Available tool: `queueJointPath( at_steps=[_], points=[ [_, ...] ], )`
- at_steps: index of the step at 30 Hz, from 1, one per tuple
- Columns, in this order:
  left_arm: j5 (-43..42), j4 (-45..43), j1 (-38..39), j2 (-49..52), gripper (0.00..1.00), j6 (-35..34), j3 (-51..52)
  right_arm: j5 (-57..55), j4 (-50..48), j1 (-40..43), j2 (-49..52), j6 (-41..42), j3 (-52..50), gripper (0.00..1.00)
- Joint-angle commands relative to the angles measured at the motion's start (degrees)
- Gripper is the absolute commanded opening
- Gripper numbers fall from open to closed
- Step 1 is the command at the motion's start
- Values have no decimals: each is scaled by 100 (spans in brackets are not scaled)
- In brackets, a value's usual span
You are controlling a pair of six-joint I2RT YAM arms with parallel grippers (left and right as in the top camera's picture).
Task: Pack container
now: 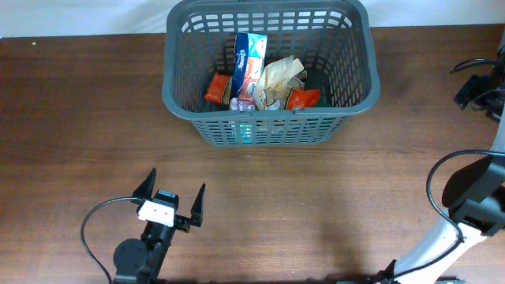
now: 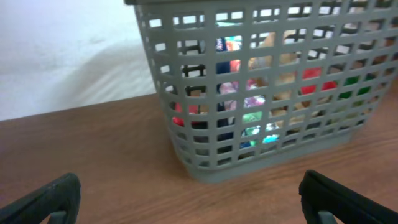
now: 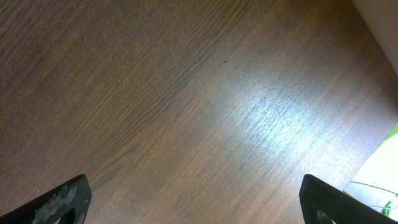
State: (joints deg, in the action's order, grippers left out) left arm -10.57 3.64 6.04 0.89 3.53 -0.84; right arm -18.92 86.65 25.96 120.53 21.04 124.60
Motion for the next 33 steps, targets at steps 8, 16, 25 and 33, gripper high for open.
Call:
queueJointPath(
  at_steps=[8,16,25,33],
  points=[
    [70,24,-382,-63,99,133,35,-11,-15,42,-2,90,-26,99],
    [98,7,-553,-61,99,129,35,-11,-15,42,-2,90,-26,99],
    [98,7,-660,-61,99,129,35,-11,-15,42,-2,90,-26,99],
    [98,7,-660,-61,99,129,35,-11,-17,42,-2,90,-26,99]
  ],
)
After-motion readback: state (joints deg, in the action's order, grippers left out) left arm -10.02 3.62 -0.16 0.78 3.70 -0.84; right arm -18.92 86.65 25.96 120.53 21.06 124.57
